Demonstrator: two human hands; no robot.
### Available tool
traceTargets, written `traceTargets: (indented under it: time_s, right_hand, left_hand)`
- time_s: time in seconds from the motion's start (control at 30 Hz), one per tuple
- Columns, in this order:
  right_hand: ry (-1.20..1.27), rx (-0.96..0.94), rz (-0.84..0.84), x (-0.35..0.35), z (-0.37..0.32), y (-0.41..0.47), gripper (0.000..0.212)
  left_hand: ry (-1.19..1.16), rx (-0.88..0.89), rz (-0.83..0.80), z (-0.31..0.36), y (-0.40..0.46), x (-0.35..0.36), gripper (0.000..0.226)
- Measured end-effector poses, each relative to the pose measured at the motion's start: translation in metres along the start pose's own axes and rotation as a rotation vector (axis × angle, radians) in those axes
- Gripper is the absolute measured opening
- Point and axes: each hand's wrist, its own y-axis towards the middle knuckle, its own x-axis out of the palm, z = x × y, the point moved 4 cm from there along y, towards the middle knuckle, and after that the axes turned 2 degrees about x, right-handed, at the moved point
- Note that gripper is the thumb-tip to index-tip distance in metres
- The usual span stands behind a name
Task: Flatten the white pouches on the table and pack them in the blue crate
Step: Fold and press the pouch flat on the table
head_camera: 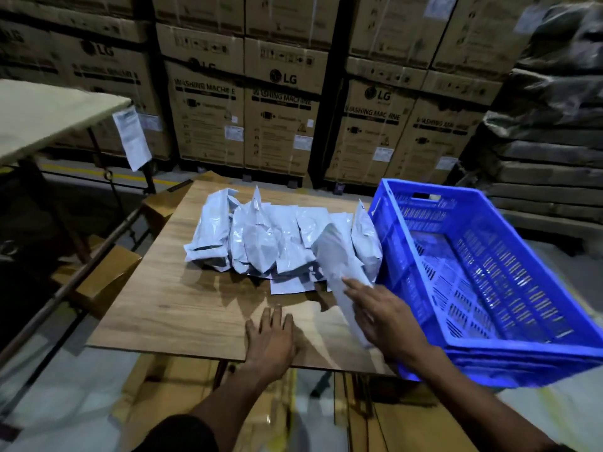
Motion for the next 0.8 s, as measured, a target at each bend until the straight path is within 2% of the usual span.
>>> traceTargets:
  time_s: [0.2, 0.33, 0.43, 0.5, 0.63, 0.73, 0.8]
  right_hand:
    - [-0.003, 0.090, 0.255, -0.093, 0.050, 0.041, 0.033]
    - [-0.040, 0.197, 0.304, -0.142, 0.105, 0.047, 0.046]
    - [-0.038, 0.341, 0.275, -0.155, 0.149, 0.037, 0.052]
    - [-0.060, 0.465, 0.200, -0.149, 0.175, 0.027, 0.052]
    - [-0.087, 0.644, -0.111, -0.106, 0.209, 0.012, 0.053]
    - [-0.063, 0.676, -0.341, -0.065, 0.218, 0.009, 0.055]
    - [-0.057, 0.646, -0.429, -0.045, 0.219, 0.010, 0.054]
  left_hand:
    - [0.029, 0.066, -0.102, 0.035, 0.011, -0.001, 0.069]
    - [0.037, 0.078, -0.112, 0.053, 0.019, 0.002, 0.072]
    - [0.046, 0.087, -0.120, 0.066, 0.021, 0.001, 0.072]
    - [0.059, 0.089, -0.116, 0.073, 0.022, 0.000, 0.071]
    - [0.066, 0.082, -0.114, 0.087, 0.026, 0.003, 0.071]
    - [0.087, 0.059, -0.125, 0.091, 0.031, 0.005, 0.072]
    - [0.086, 0.044, -0.127, 0.092, 0.034, 0.006, 0.070]
